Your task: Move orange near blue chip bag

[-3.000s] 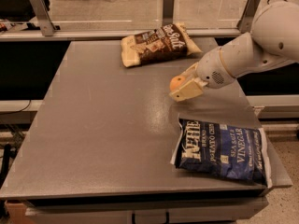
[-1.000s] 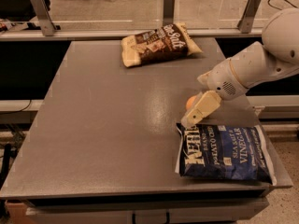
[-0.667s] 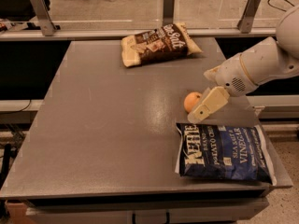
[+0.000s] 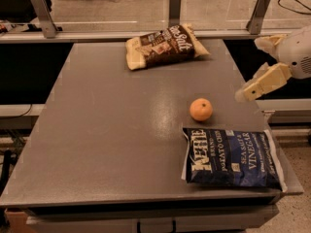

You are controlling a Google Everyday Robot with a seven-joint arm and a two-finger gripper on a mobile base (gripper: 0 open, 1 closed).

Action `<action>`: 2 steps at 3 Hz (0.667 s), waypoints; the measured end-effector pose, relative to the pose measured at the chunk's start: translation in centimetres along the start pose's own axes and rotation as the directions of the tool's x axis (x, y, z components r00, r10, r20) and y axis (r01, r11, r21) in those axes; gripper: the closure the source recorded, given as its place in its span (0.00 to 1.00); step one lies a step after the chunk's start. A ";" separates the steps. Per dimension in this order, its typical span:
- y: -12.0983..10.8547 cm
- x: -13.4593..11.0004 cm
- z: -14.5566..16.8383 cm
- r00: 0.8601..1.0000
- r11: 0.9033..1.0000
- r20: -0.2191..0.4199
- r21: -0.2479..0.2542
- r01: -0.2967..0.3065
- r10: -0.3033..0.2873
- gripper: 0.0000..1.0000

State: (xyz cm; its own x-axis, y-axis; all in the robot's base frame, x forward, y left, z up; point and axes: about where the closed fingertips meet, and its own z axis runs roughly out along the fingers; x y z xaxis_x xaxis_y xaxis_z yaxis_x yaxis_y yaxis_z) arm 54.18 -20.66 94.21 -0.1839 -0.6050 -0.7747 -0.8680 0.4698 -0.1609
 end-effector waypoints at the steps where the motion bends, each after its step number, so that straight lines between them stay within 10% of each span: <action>1: -3.3 -1.3 -5.7 0.996 0.989 0.028 0.119 0.083 -0.087 0.00; 2: -3.6 -2.3 -6.1 0.994 0.986 0.036 0.132 0.098 -0.104 0.00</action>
Offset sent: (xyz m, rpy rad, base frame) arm 0.0035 -0.0340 0.0385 -0.0235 -0.1101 -0.0255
